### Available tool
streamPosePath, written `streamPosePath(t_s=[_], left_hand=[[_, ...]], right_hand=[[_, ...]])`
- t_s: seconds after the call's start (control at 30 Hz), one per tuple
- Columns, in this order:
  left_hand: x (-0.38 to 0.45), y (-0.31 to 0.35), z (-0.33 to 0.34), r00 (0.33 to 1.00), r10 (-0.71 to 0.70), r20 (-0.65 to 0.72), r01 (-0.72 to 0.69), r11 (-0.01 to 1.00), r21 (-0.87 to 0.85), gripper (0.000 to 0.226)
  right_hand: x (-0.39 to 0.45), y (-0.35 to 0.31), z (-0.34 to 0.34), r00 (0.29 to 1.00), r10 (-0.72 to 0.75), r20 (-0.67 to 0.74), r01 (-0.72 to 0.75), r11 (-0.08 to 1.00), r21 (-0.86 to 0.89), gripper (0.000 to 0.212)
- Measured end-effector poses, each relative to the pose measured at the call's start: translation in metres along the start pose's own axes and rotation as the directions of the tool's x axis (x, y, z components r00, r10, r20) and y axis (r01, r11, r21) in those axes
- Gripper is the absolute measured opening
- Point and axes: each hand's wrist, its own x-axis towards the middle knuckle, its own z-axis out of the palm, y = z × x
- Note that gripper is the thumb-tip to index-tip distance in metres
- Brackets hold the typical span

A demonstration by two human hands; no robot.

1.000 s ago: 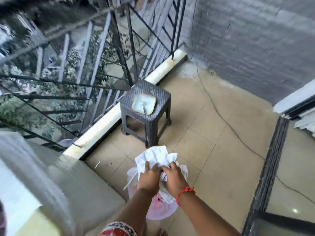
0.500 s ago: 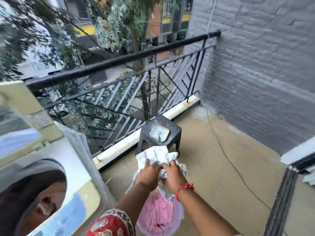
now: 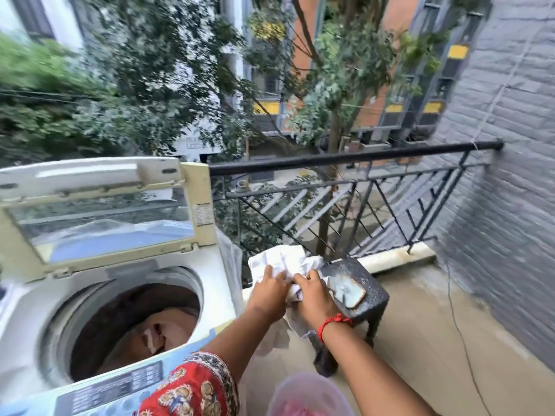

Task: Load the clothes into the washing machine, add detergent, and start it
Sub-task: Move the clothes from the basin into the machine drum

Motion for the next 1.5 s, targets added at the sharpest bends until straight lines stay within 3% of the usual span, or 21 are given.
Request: streamPosePath(t_s=[0.33,0.6,0.73,0.87,1.03,1.27,1.5], left_hand=[[-0.027,-0.148,-0.122,0.958,-0.118,-0.263,0.131,0.991,0.033,0.06],[-0.084,-0.235,-0.21,0.873,-0.162,-0.461,0.17,0.985,-0.024,0.062],[-0.107,-0.269,-0.256,0.823,-0.103,-0.559,0.163,0.985,0.058,0.055],[-0.131,-0.292,-0.297,0.764,-0.151,-0.628,0.193,0.981,-0.001,0.052],[-0.147,-0.329,-0.295,0.797,-0.208,-0.568,0.21,0.976,-0.062,0.054],[-0.151,-0.366,-0.211,0.863,-0.329,-0.384,0.301,0.944,-0.132,0.056],[-0.157,-0.383,-0.097,0.882,-0.467,-0.069,0.452,0.877,-0.162,0.063]], right_hand=[[0.078,-0.173,-0.024,0.936,-0.308,-0.17,0.313,0.95,0.006,0.024],[0.093,-0.305,-0.039,0.865,-0.414,-0.284,0.43,0.903,-0.006,0.041],[0.099,-0.362,-0.055,0.818,-0.473,-0.327,0.505,0.863,0.014,0.03],[0.103,-0.41,-0.067,0.789,-0.488,-0.372,0.527,0.85,0.001,0.027],[0.104,-0.443,-0.049,0.809,-0.486,-0.33,0.521,0.853,0.021,0.027],[0.111,-0.433,0.035,0.902,-0.424,-0.081,0.43,0.897,0.099,0.033],[0.113,-0.393,0.139,0.904,-0.378,0.198,0.364,0.926,0.103,0.041]])
